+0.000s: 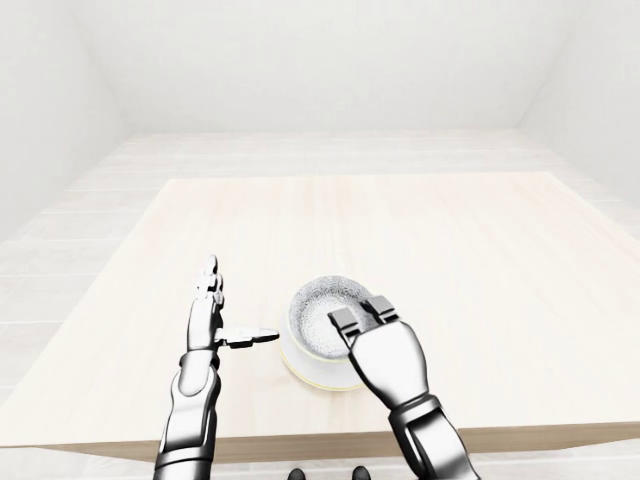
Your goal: Put the bowl on the plate.
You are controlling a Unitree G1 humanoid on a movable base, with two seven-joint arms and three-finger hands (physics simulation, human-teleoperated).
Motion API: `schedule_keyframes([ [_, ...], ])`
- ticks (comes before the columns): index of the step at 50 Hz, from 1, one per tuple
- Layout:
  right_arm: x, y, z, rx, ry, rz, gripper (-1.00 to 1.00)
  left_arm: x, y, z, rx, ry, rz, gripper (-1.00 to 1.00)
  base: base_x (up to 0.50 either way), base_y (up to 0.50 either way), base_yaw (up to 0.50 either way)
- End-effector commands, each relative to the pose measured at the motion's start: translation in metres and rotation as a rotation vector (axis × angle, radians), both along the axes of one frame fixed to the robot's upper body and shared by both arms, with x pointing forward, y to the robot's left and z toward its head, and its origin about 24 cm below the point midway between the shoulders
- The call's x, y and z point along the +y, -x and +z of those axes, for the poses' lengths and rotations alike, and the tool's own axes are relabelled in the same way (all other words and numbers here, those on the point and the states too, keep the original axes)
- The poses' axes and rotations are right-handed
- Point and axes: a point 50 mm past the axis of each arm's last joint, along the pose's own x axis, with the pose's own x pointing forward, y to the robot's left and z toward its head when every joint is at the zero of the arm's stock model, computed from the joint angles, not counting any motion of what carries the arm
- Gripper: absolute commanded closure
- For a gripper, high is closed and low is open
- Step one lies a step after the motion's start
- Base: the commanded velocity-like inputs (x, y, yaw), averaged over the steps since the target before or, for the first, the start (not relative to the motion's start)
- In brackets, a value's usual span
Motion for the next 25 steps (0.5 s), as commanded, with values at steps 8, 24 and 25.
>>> schedule_keyframes([
  [8,-0.034,0.010,0.014,-0.020,-0.067,-0.105,-0.27,0.000,0.000,0.004,-0.018,-0.004,0.000,-1.00,0.00,0.00,0.00],
  [24,-0.076,0.020,0.000,-0.001,-0.300,-0.285,-0.40,0.001,-0.001,0.011,-0.045,-0.008,-0.001,-1.00,0.00,0.00,0.00],
  [25,-0.078,0.021,0.000,0.000,-0.312,-0.295,-0.40,0.001,-0.001,0.011,-0.046,-0.009,-0.001,-1.00,0.00,0.00,0.00],
])
